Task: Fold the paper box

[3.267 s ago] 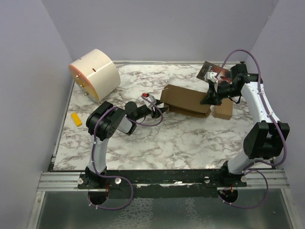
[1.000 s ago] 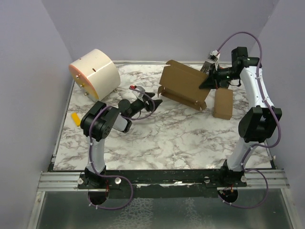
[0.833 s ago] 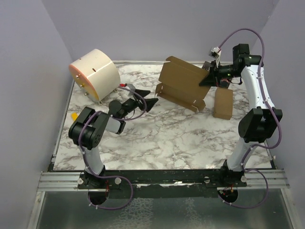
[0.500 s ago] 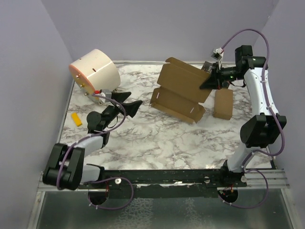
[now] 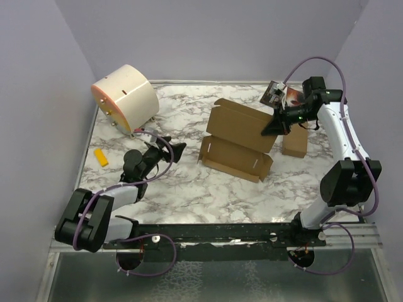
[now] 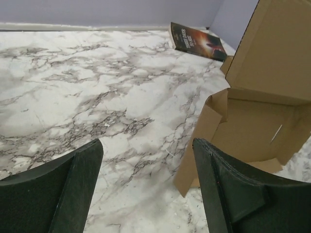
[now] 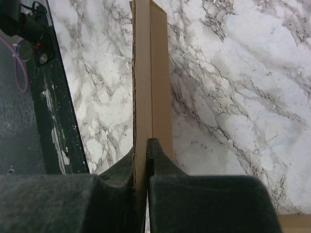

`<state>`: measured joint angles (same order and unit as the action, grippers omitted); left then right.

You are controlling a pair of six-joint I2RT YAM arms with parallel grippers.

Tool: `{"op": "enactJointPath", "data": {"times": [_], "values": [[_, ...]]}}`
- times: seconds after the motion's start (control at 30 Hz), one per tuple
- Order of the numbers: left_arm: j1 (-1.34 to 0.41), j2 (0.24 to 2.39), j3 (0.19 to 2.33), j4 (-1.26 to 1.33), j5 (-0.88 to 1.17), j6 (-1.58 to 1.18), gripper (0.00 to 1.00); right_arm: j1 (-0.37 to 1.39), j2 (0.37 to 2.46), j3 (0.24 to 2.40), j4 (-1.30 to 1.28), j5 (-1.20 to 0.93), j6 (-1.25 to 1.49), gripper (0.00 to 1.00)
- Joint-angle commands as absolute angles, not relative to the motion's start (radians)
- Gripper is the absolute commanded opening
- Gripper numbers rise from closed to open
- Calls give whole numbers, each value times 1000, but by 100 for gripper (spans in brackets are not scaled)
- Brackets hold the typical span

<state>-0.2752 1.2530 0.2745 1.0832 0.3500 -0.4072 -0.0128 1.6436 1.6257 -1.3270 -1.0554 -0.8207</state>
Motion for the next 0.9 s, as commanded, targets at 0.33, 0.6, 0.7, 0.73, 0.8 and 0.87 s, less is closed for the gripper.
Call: {"op": "enactJointPath", "data": {"times": [0.33, 0.6, 0.7, 0.73, 0.8, 0.87], "values": [[-356, 1533, 205, 1461, 463, -264, 68, 59, 1466, 1454, -1173, -987, -955, 1], [-364, 1527, 211, 1474, 523, -276, 68, 92, 1305, 1340, -1002, -926, -956, 1], [-365, 1542, 220, 1497, 536, -287, 68, 94, 1253, 1332, -930, -913, -946, 1], [-365, 1548, 230, 1502, 538, -290, 68, 95, 1238, 1333, -916, -915, -950, 1], [-366, 1560, 255, 1495, 543, -288, 68, 97, 1209, 1325, -894, -922, -962, 1], [-365, 1572, 278, 1485, 545, -279, 68, 102, 1194, 1309, -883, -916, -966, 1]]}}
